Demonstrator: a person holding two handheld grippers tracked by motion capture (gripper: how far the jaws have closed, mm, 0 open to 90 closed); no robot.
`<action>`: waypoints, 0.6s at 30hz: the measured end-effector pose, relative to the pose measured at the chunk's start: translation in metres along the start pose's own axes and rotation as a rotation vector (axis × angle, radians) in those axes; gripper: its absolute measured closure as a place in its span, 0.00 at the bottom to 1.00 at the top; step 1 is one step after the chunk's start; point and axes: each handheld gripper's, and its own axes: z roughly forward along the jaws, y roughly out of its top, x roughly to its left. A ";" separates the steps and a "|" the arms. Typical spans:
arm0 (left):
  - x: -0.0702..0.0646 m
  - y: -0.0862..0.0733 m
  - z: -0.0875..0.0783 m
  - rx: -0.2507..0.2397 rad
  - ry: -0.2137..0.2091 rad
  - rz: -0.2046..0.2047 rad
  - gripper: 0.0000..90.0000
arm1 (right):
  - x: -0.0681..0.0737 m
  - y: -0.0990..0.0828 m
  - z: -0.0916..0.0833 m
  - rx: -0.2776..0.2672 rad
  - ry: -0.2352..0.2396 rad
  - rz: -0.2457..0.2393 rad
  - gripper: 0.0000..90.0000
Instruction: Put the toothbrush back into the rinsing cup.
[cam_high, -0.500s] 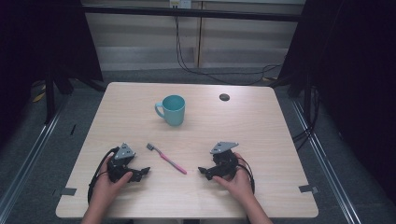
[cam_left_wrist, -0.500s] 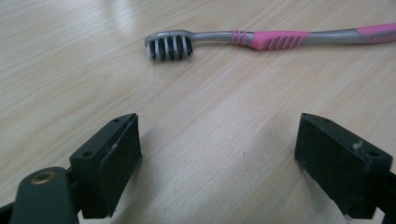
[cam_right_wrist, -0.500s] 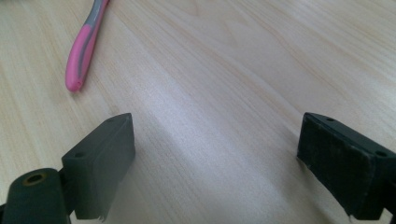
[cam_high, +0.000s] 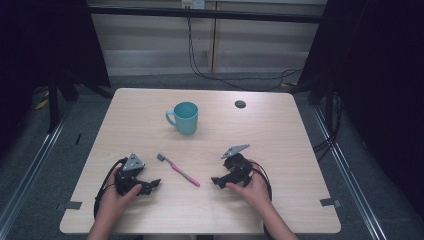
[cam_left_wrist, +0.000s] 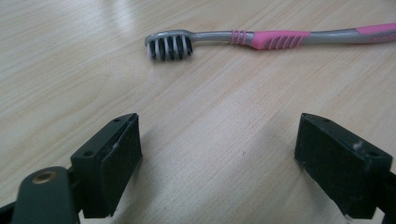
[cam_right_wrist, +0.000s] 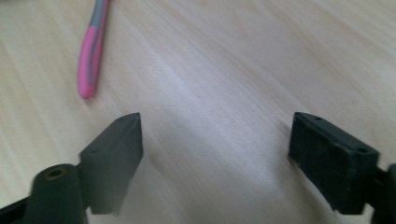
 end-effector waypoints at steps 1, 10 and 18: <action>0.000 0.000 0.000 0.000 0.000 0.000 0.16 | 0.001 0.004 -0.001 0.019 0.010 -0.011 0.30; 0.000 0.000 0.000 0.000 0.001 -0.002 0.16 | 0.026 0.039 -0.001 0.185 0.014 -0.067 0.39; 0.000 0.000 0.000 -0.001 0.001 -0.005 0.16 | 0.036 0.068 0.004 0.282 0.063 -0.080 0.42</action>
